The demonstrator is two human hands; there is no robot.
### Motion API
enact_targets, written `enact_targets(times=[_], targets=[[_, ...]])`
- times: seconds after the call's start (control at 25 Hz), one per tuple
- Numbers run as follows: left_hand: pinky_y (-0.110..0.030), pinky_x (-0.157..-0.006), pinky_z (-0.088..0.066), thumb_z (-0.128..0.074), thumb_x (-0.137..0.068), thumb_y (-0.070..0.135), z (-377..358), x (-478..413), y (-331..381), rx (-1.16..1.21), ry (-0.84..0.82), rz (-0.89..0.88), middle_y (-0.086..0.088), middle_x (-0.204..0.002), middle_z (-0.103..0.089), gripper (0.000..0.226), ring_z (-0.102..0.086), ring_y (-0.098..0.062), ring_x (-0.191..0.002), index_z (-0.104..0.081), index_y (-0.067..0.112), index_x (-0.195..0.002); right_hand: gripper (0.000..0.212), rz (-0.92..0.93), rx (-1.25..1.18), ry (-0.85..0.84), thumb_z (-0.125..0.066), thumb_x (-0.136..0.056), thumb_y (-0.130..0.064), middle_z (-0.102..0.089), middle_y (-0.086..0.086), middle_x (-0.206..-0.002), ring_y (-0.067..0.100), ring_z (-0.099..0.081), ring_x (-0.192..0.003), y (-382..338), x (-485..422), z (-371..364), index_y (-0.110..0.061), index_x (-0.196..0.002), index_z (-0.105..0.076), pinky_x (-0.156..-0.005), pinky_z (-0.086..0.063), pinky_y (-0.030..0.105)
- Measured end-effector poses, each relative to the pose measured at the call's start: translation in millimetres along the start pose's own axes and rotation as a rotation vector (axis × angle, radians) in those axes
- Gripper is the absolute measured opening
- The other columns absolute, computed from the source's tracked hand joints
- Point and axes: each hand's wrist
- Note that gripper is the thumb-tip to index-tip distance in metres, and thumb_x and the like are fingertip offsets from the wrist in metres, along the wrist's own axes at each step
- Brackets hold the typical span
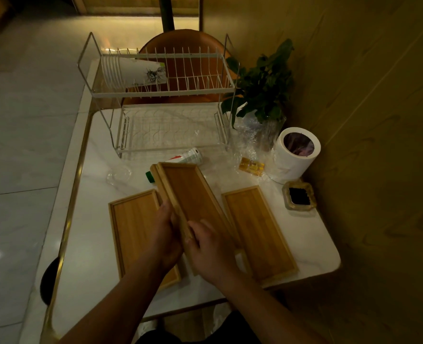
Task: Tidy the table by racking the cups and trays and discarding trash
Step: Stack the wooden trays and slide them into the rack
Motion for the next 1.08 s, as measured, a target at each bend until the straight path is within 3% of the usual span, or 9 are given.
enact_targets(times=[0.08, 0.2, 0.32, 0.4, 0.48, 0.6, 0.72, 0.96, 1.08], targets=[[-0.052, -0.094, -0.054, -0.062, -0.094, 0.035, -2, -2, -5, -0.055, 0.005, -0.063, -0.006, -0.121, -0.07, 0.029, -0.068, -0.026, -0.112, -0.061, 0.039, -0.123, 0.025, 0.007, -0.007, -0.024, -0.047, -0.095, -0.029, -0.054, -0.002, -0.111, 0.018, -0.056, -0.094, -1, -1, 2, -0.024, -0.119, -0.053, -0.074, -0.047, 0.035], [-0.041, -0.07, -0.059, -0.068, -0.089, 0.006, 0, -5, -9, -0.149, 0.085, -0.089, -0.007, -0.097, -0.074, 0.045, -0.075, -0.026, -0.088, -0.061, 0.051, -0.087, 0.018, 0.023, -0.012, -0.102, -0.051, -0.094, -0.028, -0.051, -0.007, -0.103, 0.014, -0.054, -0.088, -2, -4, 3, -0.027, -0.111, -0.053, -0.072, -0.047, 0.036], [-0.043, -0.068, -0.06, -0.061, -0.09, -0.001, 7, -5, -6, -0.159, 0.071, -0.063, -0.02, -0.11, -0.068, 0.044, -0.072, -0.035, -0.094, -0.06, 0.042, -0.103, 0.026, 0.029, 0.002, -0.124, -0.057, -0.092, -0.035, -0.057, -0.011, -0.108, 0.008, -0.056, -0.094, 5, -9, 14, -0.032, -0.118, -0.058, -0.077, -0.048, 0.029], [-0.05, -0.075, -0.06, -0.059, -0.091, 0.003, 11, -4, -2, -0.154, 0.016, -0.051, -0.02, -0.123, -0.065, 0.046, -0.067, -0.039, -0.106, -0.055, 0.026, -0.131, 0.034, -0.054, 0.008, 0.065, -0.059, -0.093, -0.032, -0.058, -0.002, -0.119, 0.017, -0.056, -0.108, 18, -17, 31, -0.026, -0.126, -0.059, -0.084, -0.05, 0.03], [-0.052, -0.073, -0.06, -0.059, -0.092, 0.005, 15, -3, 2, -0.158, 0.002, -0.028, -0.018, -0.126, -0.064, 0.051, -0.065, -0.04, -0.109, -0.049, 0.022, -0.139, 0.039, -0.139, 0.158, 0.228, -0.058, -0.092, -0.038, -0.055, 0.0, -0.121, 0.02, -0.053, -0.11, 36, -24, 50, -0.026, -0.13, -0.055, -0.082, -0.048, 0.031], [-0.055, -0.075, -0.059, -0.057, -0.094, 0.005, 18, -1, 8, -0.159, -0.025, 0.009, -0.018, -0.128, -0.063, 0.049, -0.065, -0.04, -0.11, -0.049, 0.022, -0.139, 0.063, -0.378, -0.002, 0.081, -0.058, -0.09, -0.051, -0.048, 0.003, -0.14, 0.024, -0.047, -0.127, 58, -29, 64, -0.025, -0.144, -0.04, -0.098, -0.047, 0.043], [-0.057, -0.079, -0.058, -0.056, -0.094, 0.006, 18, 0, 9, -0.174, -0.036, 0.018, -0.017, -0.126, -0.065, 0.044, -0.066, -0.04, -0.11, -0.052, 0.023, -0.134, 0.061, -0.508, -0.452, -0.071, -0.055, -0.095, -0.044, -0.045, 0.005, -0.145, 0.021, -0.046, -0.13, 58, -24, 51, -0.018, -0.147, -0.036, -0.093, -0.046, 0.031], [-0.056, -0.082, -0.058, -0.064, -0.09, 0.01, 18, 5, 9, -0.243, -0.036, -0.019, -0.01, -0.123, -0.068, 0.042, -0.068, -0.034, -0.109, -0.056, 0.034, -0.123, 0.05, -0.474, -0.539, 0.086, -0.048, -0.101, -0.022, -0.041, 0.012, -0.15, 0.023, -0.039, -0.137, 55, -14, 28, -0.003, -0.146, -0.036, -0.101, -0.033, 0.025], [-0.059, -0.086, -0.057, -0.069, -0.086, 0.013, 17, 7, 7, -0.244, -0.026, -0.018, -0.011, -0.125, -0.067, 0.052, -0.067, -0.035, -0.11, -0.053, 0.027, -0.133, 0.045, -0.466, -0.561, 0.149, -0.049, -0.1, -0.019, -0.051, 0.012, -0.138, 0.012, -0.051, -0.118, 54, -12, 25, -0.001, -0.141, -0.043, -0.088, -0.04, 0.009]])
Point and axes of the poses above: each hand's wrist, its own x-axis away from the middle knuckle, its own z-axis out of the back of the hand, y = z × x
